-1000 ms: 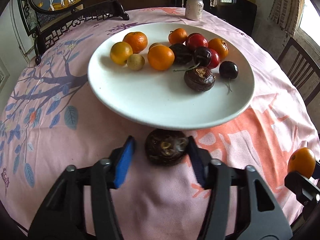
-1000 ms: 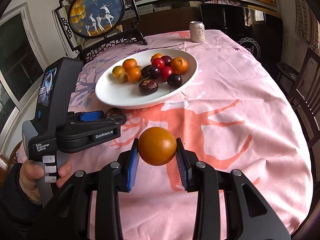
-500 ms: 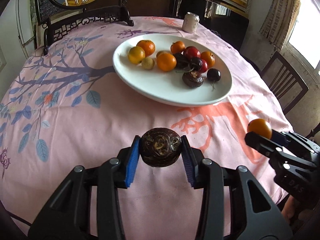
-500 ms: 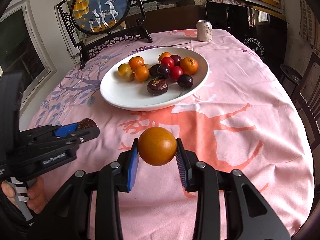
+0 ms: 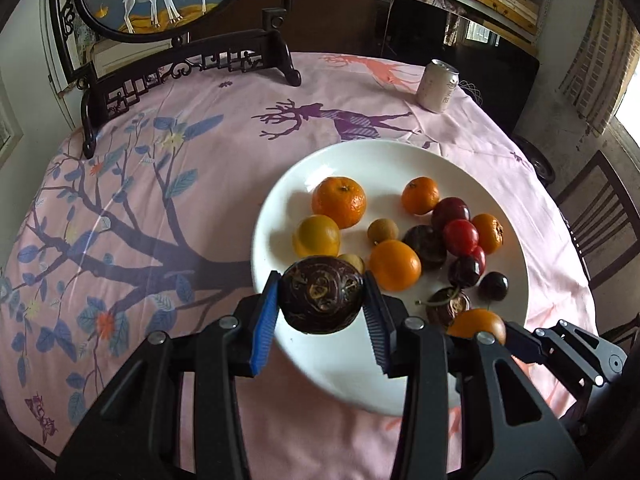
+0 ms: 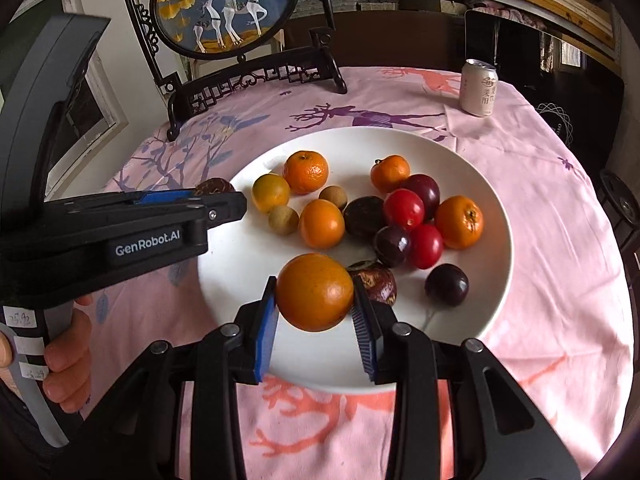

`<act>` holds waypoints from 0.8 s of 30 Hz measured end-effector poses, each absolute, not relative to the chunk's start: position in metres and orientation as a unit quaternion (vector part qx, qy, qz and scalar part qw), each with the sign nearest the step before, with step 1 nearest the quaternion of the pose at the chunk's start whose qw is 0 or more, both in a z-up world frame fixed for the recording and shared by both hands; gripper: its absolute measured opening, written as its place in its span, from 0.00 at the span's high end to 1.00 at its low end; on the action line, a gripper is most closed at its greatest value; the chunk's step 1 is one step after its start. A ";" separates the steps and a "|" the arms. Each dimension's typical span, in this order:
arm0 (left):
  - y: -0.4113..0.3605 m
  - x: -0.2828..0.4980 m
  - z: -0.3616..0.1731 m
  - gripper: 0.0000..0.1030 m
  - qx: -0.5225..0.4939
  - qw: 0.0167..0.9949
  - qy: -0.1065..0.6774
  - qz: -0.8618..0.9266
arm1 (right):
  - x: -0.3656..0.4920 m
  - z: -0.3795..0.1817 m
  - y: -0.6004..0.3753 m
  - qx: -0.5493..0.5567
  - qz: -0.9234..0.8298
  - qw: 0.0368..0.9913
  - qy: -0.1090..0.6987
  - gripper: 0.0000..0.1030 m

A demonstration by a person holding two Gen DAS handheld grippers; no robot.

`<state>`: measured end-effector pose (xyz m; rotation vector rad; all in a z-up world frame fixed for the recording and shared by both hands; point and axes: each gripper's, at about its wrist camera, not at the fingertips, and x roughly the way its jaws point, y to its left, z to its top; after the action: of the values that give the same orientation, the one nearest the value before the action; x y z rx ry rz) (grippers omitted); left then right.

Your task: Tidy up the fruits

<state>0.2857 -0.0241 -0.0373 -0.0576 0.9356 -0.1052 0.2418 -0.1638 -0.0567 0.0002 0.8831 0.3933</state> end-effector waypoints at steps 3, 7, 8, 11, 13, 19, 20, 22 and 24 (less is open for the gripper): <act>-0.027 0.296 -0.044 0.60 -0.027 0.887 0.458 -0.051 | 0.255 -0.065 -0.160 -0.005 0.183 0.882 0.434 0.65; -0.027 0.304 -0.052 0.60 -0.030 0.883 0.465 -0.051 | 0.264 -0.070 -0.159 -0.021 0.169 0.887 0.430 0.65; -0.026 0.306 -0.054 0.60 -0.032 0.882 0.467 -0.050 | 0.265 -0.070 -0.159 -0.020 0.171 0.887 0.429 0.65; -0.024 0.308 -0.054 0.48 -0.044 0.881 0.468 -0.052 | 0.269 -0.071 -0.157 -0.023 0.175 0.887 0.426 0.58; -0.022 0.302 -0.048 0.32 -0.044 0.887 0.456 -0.049 | 0.266 -0.069 -0.157 -0.019 0.177 0.887 0.426 0.52; -0.015 0.251 -0.018 0.12 -0.029 0.910 0.410 -0.053 | 0.217 -0.047 -0.171 -0.048 0.137 0.909 0.390 0.44; -0.015 0.239 -0.016 0.10 -0.024 0.914 0.401 -0.054 | 0.205 -0.046 -0.176 -0.048 0.130 0.912 0.385 0.43; -0.015 0.211 -0.013 0.06 -0.013 0.921 0.385 -0.053 | 0.181 -0.046 -0.186 -0.045 0.111 0.917 0.380 0.43; -0.015 0.186 -0.014 0.04 -0.005 0.926 0.375 -0.049 | 0.162 -0.050 -0.194 -0.036 0.095 0.917 0.386 0.43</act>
<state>0.1858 -0.0148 -0.0140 -0.0108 0.7684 -0.0999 0.1615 -0.1945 -0.0504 -0.0741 0.7943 0.1957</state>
